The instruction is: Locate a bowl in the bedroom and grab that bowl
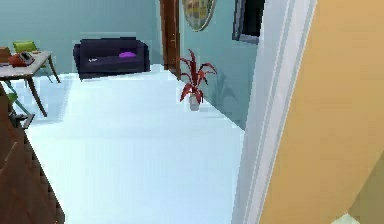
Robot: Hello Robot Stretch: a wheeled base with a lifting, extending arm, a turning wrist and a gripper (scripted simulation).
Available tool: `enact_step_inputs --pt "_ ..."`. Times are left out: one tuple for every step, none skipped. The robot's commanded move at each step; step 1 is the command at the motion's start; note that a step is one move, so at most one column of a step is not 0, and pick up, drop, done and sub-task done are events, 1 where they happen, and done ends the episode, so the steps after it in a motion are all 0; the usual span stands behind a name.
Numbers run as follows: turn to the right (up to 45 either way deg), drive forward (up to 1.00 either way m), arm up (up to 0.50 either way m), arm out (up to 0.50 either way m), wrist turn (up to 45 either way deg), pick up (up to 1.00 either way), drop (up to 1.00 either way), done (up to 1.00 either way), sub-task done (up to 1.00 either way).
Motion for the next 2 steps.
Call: enact_step_inputs --pt "-6.0 0.0 0.0 0.0 0.0 0.0 0.0 0.0 0.0" --pt "0.0 0.45 0.0 0.0 0.0 0.0 0.0 0.0 0.0"
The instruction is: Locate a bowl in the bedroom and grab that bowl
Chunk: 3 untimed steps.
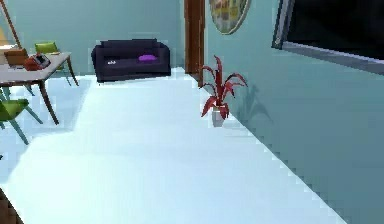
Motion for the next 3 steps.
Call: enact_step_inputs --pt "-6.0 0.0 0.0 0.0 0.0 0.0 0.0 0.0 0.0" --pt "0.0 1.0 0.0 0.0 0.0 0.0 0.0 0.0 0.0" --pt "0.0 1.0 0.0 0.0 0.0 0.0 0.0 0.0 0.0"
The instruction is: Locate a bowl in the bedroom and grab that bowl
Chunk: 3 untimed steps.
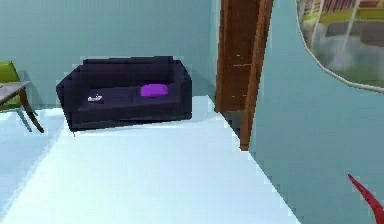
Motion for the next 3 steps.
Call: enact_step_inputs --pt "-6.0 0.0 0.0 0.0 0.0 0.0 0.0 0.0 0.0" --pt "0.0 0.5 0.0 0.0 0.0 0.0 0.0 0.0 0.0" --pt "36.0 0.0 0.0 0.0 0.0 0.0 0.0 0.0 0.0"
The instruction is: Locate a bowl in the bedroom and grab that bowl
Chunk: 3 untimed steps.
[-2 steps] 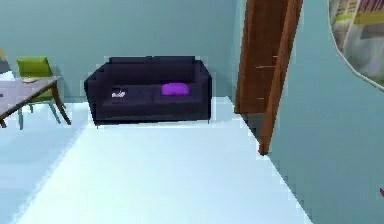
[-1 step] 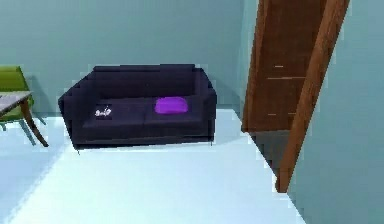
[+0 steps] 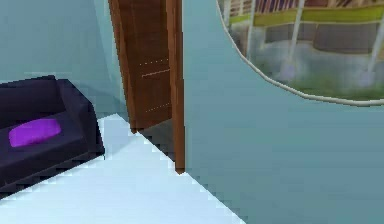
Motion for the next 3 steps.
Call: enact_step_inputs --pt "0.0 0.05 0.0 0.0 0.0 0.0 0.0 0.0 0.0" --pt "-15.0 0.0 0.0 0.0 0.0 0.0 0.0 0.0 0.0" --pt "0.0 1.0 0.0 0.0 0.0 0.0 0.0 0.0 0.0"
